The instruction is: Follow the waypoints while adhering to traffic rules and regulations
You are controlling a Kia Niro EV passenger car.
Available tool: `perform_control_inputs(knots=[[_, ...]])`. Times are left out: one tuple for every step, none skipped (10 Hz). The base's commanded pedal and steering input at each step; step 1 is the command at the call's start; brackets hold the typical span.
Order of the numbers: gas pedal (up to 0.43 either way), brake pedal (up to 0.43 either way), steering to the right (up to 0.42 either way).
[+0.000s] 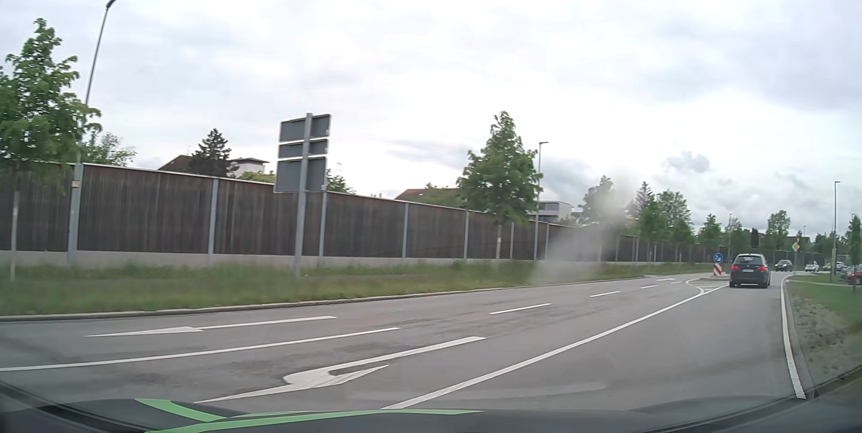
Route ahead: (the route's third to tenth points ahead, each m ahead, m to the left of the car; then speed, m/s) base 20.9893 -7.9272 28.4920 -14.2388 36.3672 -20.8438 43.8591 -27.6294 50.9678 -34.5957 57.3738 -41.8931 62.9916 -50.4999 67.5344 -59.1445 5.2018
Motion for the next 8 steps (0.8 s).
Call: perform_control_inputs(knots=[[0.280, 0.000, 0.406], [0.280, 0.000, 0.396], [0.287, 0.000, 0.383], [0.311, 0.000, 0.365], [0.311, 0.000, 0.348], [0.311, 0.000, 0.329], [0.319, 0.000, 0.315], [0.331, 0.000, 0.302]])
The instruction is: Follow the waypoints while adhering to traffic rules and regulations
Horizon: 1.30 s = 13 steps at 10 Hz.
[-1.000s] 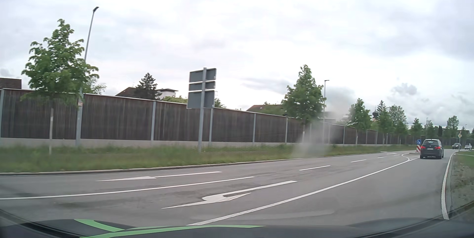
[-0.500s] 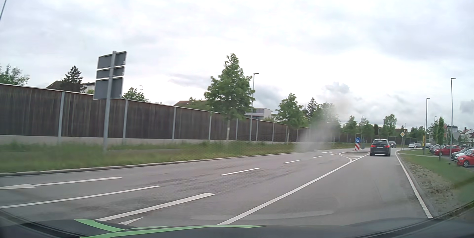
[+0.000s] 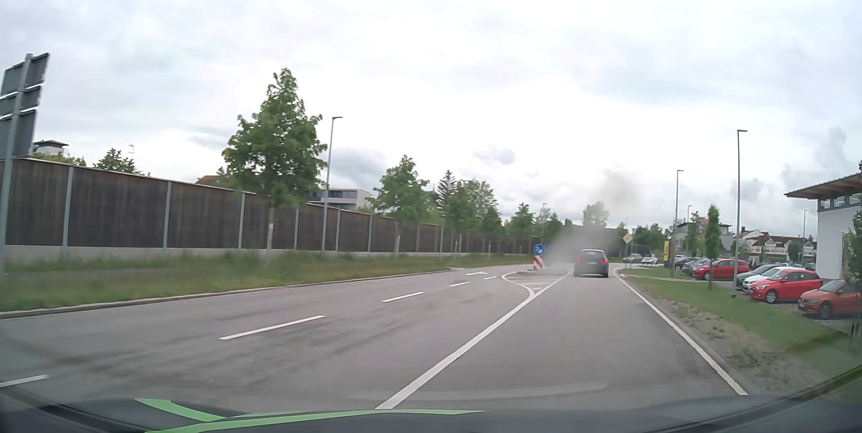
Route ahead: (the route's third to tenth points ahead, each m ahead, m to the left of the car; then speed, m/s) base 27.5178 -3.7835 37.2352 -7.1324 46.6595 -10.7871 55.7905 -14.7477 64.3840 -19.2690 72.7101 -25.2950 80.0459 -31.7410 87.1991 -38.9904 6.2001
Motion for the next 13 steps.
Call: perform_control_inputs(knots=[[0.331, 0.000, 0.279], [0.350, 0.000, 0.256], [0.358, 0.000, 0.229], [0.378, 0.000, 0.194], [0.378, 0.000, 0.166], [0.390, 0.000, 0.131], [0.398, 0.000, 0.094], [0.398, 0.000, 0.067], [0.398, 0.000, 0.043], [0.398, 0.000, 0.032], [0.398, 0.000, 0.029], [0.378, 0.000, 0.030], [0.378, 0.000, 0.030]])
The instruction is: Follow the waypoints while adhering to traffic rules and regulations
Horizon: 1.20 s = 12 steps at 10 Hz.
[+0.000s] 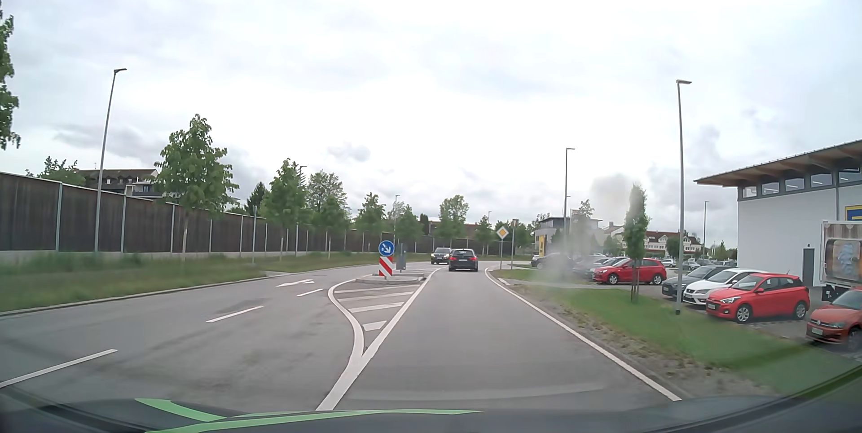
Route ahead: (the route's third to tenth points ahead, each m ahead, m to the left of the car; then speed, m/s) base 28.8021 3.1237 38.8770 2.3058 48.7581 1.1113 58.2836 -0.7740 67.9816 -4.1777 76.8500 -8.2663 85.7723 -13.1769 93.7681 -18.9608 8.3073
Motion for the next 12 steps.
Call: perform_control_inputs(knots=[[0.370, 0.000, 0.030], [0.339, 0.000, 0.030], [0.311, 0.000, 0.030], [0.268, 0.000, 0.030], [0.260, 0.000, 0.030], [0.248, 0.000, 0.030], [0.240, 0.000, 0.028], [0.240, 0.000, 0.024], [0.228, 0.000, 0.019], [0.228, 0.000, 0.014], [0.228, 0.000, 0.012], [0.228, 0.000, 0.011]])
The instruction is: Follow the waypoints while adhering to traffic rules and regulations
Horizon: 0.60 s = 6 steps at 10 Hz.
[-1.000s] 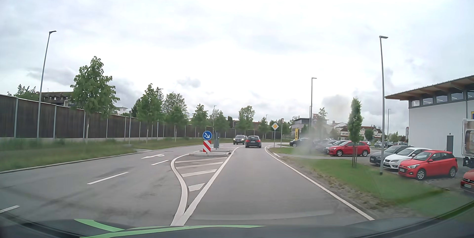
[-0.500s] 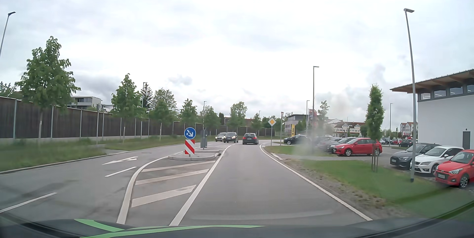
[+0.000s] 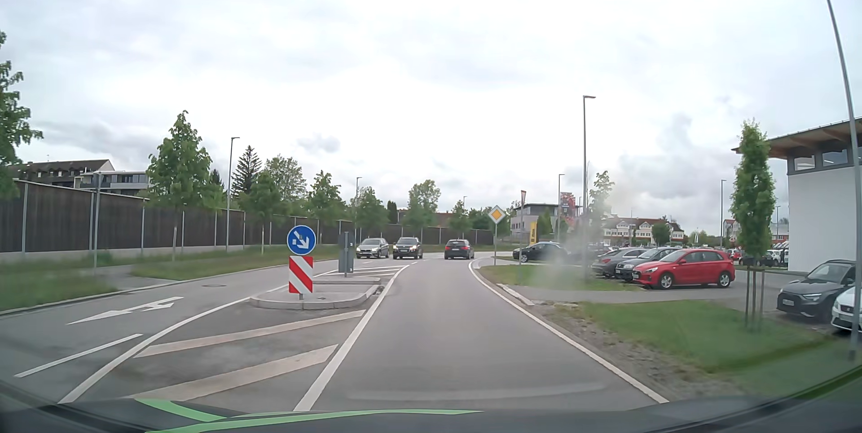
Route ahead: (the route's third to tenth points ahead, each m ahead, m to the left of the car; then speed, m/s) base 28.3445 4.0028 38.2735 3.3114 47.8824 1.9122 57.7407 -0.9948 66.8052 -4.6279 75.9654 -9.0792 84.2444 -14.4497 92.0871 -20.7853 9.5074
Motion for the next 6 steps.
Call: perform_control_inputs(knots=[[0.220, 0.000, 0.011], [0.220, 0.000, 0.012], [0.220, 0.000, 0.012], [0.220, 0.000, 0.012], [0.220, 0.000, 0.012], [0.220, 0.000, 0.011]])
